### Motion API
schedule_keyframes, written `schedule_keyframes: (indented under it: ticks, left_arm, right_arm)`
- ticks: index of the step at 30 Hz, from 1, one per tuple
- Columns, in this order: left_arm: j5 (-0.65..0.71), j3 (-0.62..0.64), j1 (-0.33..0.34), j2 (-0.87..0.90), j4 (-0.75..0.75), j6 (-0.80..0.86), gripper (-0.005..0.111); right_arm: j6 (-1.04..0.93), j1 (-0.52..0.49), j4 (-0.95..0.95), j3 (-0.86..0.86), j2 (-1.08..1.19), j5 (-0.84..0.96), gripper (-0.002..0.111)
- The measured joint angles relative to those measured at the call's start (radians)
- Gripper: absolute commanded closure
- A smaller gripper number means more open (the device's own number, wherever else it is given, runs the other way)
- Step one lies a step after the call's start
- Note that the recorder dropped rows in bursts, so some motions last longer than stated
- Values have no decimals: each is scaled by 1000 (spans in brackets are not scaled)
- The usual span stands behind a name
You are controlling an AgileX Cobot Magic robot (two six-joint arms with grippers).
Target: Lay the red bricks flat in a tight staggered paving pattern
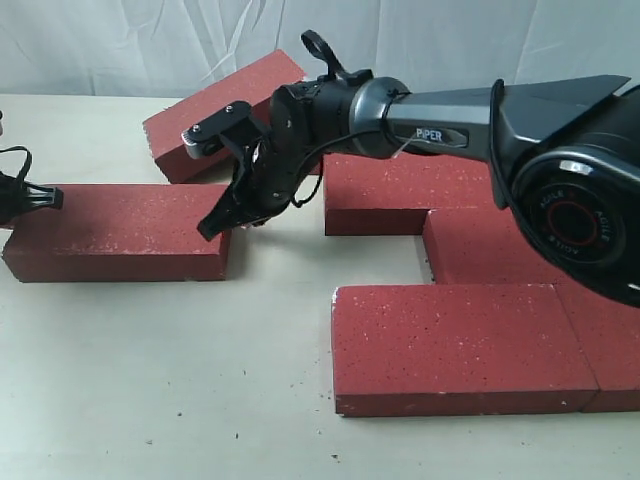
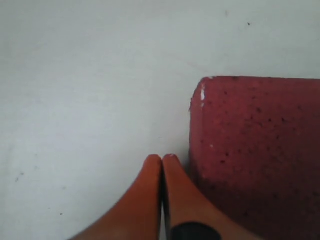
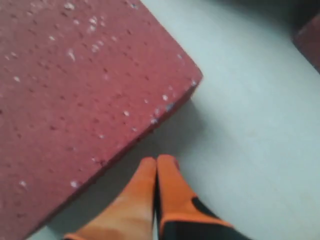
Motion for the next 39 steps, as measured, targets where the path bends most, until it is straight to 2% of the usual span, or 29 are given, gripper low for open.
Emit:
schedule_keyframes:
  ticks: [8,15,18,21,26,31,35,37,39]
  left_arm:
    - [64,-6,-1,0,-12,46,107]
    - [199,-10,-33,-59,-73,94,107]
    - [244,-12,-50,-59,-146,176,107]
    - [255,-12,-79,-59,-234,266,107]
    - [285,-12,-136,-59,-285,335,107]
    - [309,-12,-138,-59,-295,359,107]
    - [301,-12,-138,-59,-270,364,107]
    - [269,-12,-138,-59,-263,365,107]
    - [255,-12,-138,-59,-268,365,107]
  right_arm:
    - [0,33,-17,0,-10,13,109]
    - [20,35,-128,0,-97,238,109]
    - [79,35,-206,0,-100,306,109]
    - [118,25,-258,0,-100,366,109]
    - [141,-16,-283,0,-100,460,109]
    - [152,-24,-293,0,-100,502,109]
    - [178,-30,-393,0,-100,564,109]
    - [213,-54,-428,0,-100,580,109]
    - [196,-97,-385,23,-110,538,109]
